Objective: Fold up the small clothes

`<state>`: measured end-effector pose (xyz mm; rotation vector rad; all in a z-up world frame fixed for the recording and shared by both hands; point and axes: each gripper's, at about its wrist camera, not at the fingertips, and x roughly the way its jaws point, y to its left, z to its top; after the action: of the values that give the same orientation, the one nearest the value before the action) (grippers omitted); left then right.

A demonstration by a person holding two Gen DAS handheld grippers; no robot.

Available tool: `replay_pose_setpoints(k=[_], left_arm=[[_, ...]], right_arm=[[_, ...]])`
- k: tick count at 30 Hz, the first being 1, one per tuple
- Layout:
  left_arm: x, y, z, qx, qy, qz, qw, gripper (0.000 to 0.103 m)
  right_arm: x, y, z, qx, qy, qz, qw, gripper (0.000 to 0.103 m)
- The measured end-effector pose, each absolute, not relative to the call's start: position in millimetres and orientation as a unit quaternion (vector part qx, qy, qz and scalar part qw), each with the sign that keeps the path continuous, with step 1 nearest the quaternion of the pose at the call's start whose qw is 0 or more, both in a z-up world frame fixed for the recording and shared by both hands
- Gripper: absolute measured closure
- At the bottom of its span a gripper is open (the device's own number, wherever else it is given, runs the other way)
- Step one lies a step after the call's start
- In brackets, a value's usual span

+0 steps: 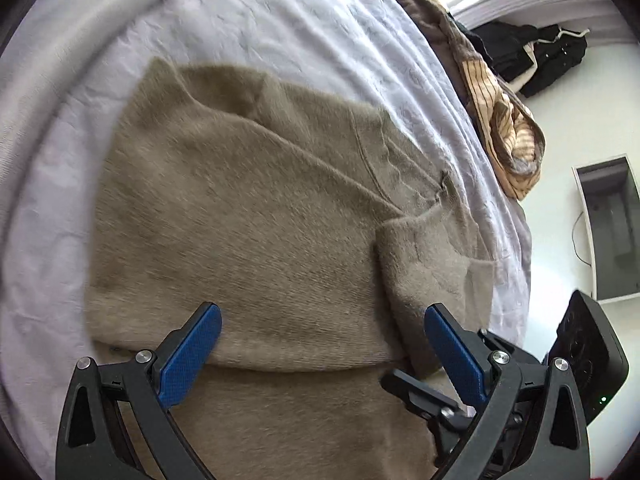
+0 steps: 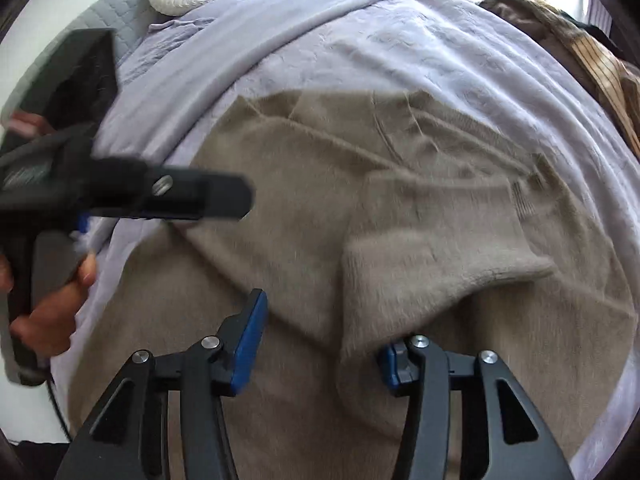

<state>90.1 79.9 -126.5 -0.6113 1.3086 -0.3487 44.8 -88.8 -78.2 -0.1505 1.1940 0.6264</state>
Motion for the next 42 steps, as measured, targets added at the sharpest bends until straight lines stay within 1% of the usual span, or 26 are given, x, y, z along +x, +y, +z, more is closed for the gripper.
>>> replay_pose_setpoints(k=[2, 5, 8, 9, 10, 11, 12, 14, 17, 18, 20, 22, 24, 26, 27, 28, 31, 32, 33, 34, 35, 36, 38, 39, 40, 42], left_arm=[[90.7, 72.2, -124.5, -0.273, 0.594, -0.168, 0.738, 0.001], [91.6, 67.0, -117.3, -0.253, 0.587, -0.157, 0.753, 0.001], [93.9, 71.7, -109.7, -0.243, 0.575, -0.139, 0.769, 0.001], [94.0, 74.9, -108.0, -0.242, 0.572, -0.134, 0.772, 0.001], [92.5, 82.0, -107.3, -0.246, 0.569, -0.131, 0.773, 0.001], [92.2, 87.3, -107.0, -0.254, 0.568, -0.130, 0.772, 0.001], [92.3, 92.6, -107.8, -0.264, 0.568, -0.132, 0.768, 0.001], [92.7, 104.7, -110.2, -0.297, 0.566, -0.146, 0.755, 0.001], [98.2, 111.5, -119.9, -0.349, 0.569, -0.191, 0.719, 0.001], [100.4, 110.8, -124.3, -0.363, 0.571, -0.199, 0.709, 0.001], [102.4, 108.3, -129.7, -0.377, 0.575, -0.204, 0.697, 0.001], [105.7, 100.9, -133.5, -0.378, 0.580, -0.203, 0.692, 0.001], [107.1, 94.2, -134.8, -0.370, 0.586, -0.203, 0.692, 0.001], [108.1, 90.5, -134.1, -0.367, 0.587, -0.208, 0.691, 0.001], [109.4, 88.8, -132.2, -0.366, 0.586, -0.211, 0.691, 0.001], [109.6, 88.1, -130.5, -0.365, 0.584, -0.212, 0.693, 0.001], [109.6, 88.1, -124.6, -0.347, 0.579, -0.207, 0.708, 0.002], [110.4, 87.1, -124.0, -0.341, 0.580, -0.201, 0.712, 0.004], [110.9, 85.9, -124.3, -0.335, 0.583, -0.197, 0.713, 0.024], [112.1, 84.8, -126.7, -0.329, 0.590, -0.196, 0.711, 0.056], [112.5, 84.8, -129.6, -0.321, 0.601, -0.192, 0.706, 0.072], [114.2, 82.0, -132.4, -0.308, 0.611, -0.184, 0.705, 0.096], [116.1, 79.2, -129.3, -0.295, 0.607, -0.177, 0.716, 0.097], [117.7, 76.8, -123.8, -0.291, 0.601, -0.179, 0.723, 0.097], [119.9, 74.2, -114.4, -0.288, 0.589, -0.185, 0.732, 0.097], [125.3, 70.6, -92.8, -0.285, 0.558, -0.203, 0.753, 0.097]], right_arm=[[39.3, -103.5, -76.6, -0.040, 0.558, 0.285, 0.778, 0.049], [41.0, -136.0, -81.1, 0.054, 0.571, 0.265, 0.775, 0.049], [56.0, -186.0, -94.8, 0.227, 0.571, 0.216, 0.759, 0.049], [61.2, -199.0, -101.6, 0.291, 0.563, 0.202, 0.747, 0.052], [63.7, -210.0, -107.8, 0.343, 0.554, 0.189, 0.735, 0.073], [67.8, -215.4, -113.0, 0.378, 0.546, 0.180, 0.725, 0.091], [73.6, -214.4, -115.6, 0.396, 0.542, 0.179, 0.719, 0.096], [79.5, -199.5, -106.7, 0.382, 0.533, 0.210, 0.725, 0.096], [84.0, -152.2, -85.9, 0.293, 0.541, 0.303, 0.728, 0.096], [81.0, -135.2, -83.1, 0.255, 0.556, 0.324, 0.722, 0.092], [71.0, -111.0, -84.7, 0.171, 0.589, 0.320, 0.723, 0.091], [60.5, -108.5, -86.9, 0.139, 0.602, 0.305, 0.725, 0.085], [48.4, -123.0, -87.1, 0.160, 0.601, 0.292, 0.727, 0.085], [35.1, -152.8, -86.5, 0.200, 0.600, 0.265, 0.728, 0.076], [27.8, -178.5, -89.4, 0.227, 0.599, 0.239, 0.730, 0.066], [18.8, -201.6, -91.8, 0.253, 0.598, 0.212, 0.731, 0.061], [-7.1, -268.3, -97.3, 0.328, 0.583, 0.140, 0.730, 0.060], [-18.1, -293.0, -100.0, 0.360, 0.573, 0.113, 0.728, 0.060], [-23.4, -309.3, -105.2, 0.382, 0.566, 0.091, 0.725, 0.060], [-29.3, -325.2, -108.7, 0.409, 0.556, 0.070, 0.720, 0.060], [-35.9, -343.0, -114.6, 0.443, 0.542, 0.045, 0.713, 0.060], [-36.5, -350.0, -121.1, 0.464, 0.532, 0.033, 0.707, 0.060], [-33.1, -362.9, -132.7, 0.513, 0.500, 0.024, 0.697, 0.060], [-31.4, -366.2, -134.4, 0.526, 0.489, 0.024, 0.695, 0.073], [-23.4, -363.2, -137.4, 0.536, 0.477, 0.022, 0.696, 0.097], [-11.6, -366.1, -131.1, 0.537, 0.456, 0.022, 0.709, 0.097]])
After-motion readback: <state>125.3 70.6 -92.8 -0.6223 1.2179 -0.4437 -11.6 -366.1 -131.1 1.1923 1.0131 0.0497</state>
